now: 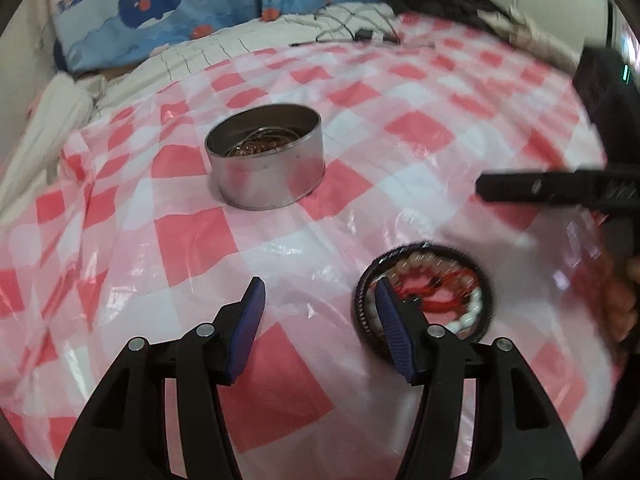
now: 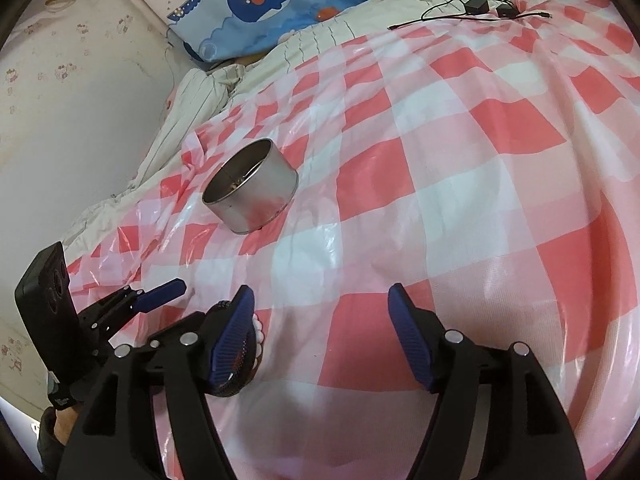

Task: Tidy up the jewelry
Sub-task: 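Move the left tool to the black braided leather bracelet and grasp it, then pull the black bracelet out with the left tool while the right tool pulls the red string bracelet, then grasp the black bracelet with the left tool while the right tool grasps the red string bracelet, then carry the black and red string bracelets into the tin and open both tools, then grasp the white bead bracelet with the left tool while the right tool grasps the peach bracelet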

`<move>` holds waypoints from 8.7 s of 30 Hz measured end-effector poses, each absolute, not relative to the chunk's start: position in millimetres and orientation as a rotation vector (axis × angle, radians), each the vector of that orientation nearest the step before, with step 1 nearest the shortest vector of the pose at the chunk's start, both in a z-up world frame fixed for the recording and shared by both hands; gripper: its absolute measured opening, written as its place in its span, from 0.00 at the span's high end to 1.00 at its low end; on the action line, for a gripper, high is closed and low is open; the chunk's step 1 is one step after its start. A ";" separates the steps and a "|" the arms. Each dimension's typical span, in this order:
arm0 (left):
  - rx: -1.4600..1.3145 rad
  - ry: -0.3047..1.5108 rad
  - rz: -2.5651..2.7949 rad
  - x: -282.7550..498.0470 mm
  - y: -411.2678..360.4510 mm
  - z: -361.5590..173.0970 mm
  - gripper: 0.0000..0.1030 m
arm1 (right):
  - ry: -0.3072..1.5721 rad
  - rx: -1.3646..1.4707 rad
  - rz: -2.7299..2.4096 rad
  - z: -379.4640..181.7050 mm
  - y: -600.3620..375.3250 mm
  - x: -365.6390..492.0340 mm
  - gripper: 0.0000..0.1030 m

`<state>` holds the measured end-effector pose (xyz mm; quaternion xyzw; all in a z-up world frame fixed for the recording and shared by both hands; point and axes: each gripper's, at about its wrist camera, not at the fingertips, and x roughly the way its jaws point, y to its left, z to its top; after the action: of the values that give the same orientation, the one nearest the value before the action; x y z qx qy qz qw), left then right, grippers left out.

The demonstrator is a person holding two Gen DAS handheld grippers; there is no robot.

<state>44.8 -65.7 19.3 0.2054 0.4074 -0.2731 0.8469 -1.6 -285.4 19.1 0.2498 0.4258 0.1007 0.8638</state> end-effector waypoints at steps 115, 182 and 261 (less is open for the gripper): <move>0.230 0.925 -0.452 79.0 -38.3 7.5 0.61 | 0.928 0.070 0.076 11.6 -232.7 29.1 0.42; 0.277 0.904 -0.454 73.9 -43.4 9.6 0.90 | 0.921 0.107 0.143 16.4 -230.0 25.7 0.87; 0.364 0.909 -0.604 57.5 -81.9 13.5 0.63 | 0.848 0.188 0.177 60.8 -263.5 8.5 0.45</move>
<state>57.5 -81.9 13.5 0.1719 0.4299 -0.2857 0.8390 8.5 -263.5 60.8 0.0909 0.4101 0.0857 0.9034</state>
